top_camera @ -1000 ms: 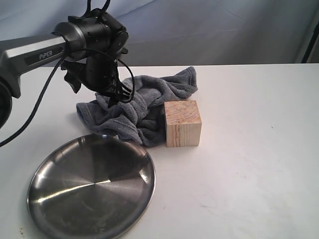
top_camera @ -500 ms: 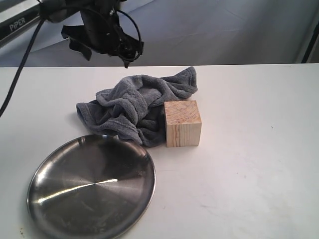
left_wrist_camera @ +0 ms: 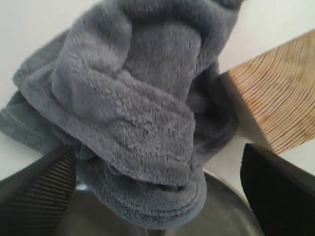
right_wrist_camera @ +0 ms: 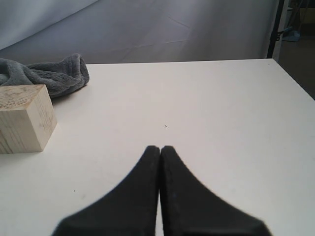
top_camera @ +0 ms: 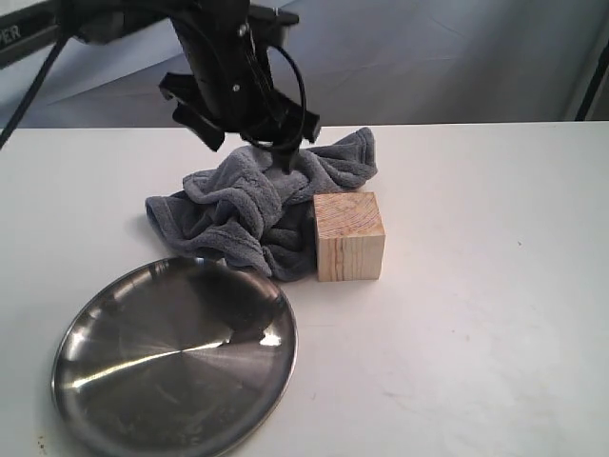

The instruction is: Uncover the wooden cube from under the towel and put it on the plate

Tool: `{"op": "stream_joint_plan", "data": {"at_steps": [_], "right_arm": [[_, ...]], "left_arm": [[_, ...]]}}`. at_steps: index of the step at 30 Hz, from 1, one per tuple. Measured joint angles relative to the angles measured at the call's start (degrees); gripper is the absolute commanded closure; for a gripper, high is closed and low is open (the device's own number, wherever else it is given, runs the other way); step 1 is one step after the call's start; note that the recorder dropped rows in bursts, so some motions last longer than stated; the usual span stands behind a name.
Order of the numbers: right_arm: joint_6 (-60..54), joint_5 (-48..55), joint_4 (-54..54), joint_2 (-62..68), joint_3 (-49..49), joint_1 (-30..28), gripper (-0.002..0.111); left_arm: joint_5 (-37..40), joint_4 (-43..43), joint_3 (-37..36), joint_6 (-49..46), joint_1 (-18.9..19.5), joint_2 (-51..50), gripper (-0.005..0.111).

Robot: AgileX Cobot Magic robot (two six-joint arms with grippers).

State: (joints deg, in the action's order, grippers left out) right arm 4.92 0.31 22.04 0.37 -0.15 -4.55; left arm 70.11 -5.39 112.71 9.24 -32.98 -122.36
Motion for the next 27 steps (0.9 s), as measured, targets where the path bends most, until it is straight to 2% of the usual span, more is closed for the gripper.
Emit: {"op": "stream_joint_plan", "data": {"at_steps": [3, 8, 13, 19, 27], "right_arm": [[0.0, 0.0, 0.0, 0.0, 0.0, 0.0, 0.105], [0.0, 0.0, 0.0, 0.0, 0.0, 0.0, 0.105], [0.0, 0.0, 0.0, 0.0, 0.0, 0.0, 0.105], [0.0, 0.0, 0.0, 0.0, 0.0, 0.0, 0.105], [0.0, 0.0, 0.0, 0.0, 0.0, 0.0, 0.105]], "left_arm": [[-0.1, -1.7, -5.4, 0.5, -0.4, 0.0, 0.021], [-4.8, -4.2, -10.9, 2.6, -0.4, 0.0, 0.021], [-8.6, -4.6, -14.0, 3.3, -0.4, 0.0, 0.021], [-17.2, -5.5, -17.9, 3.4, -0.4, 0.0, 0.021], [-22.6, -5.5, -18.2, 3.4, -0.4, 0.0, 0.021]]}}
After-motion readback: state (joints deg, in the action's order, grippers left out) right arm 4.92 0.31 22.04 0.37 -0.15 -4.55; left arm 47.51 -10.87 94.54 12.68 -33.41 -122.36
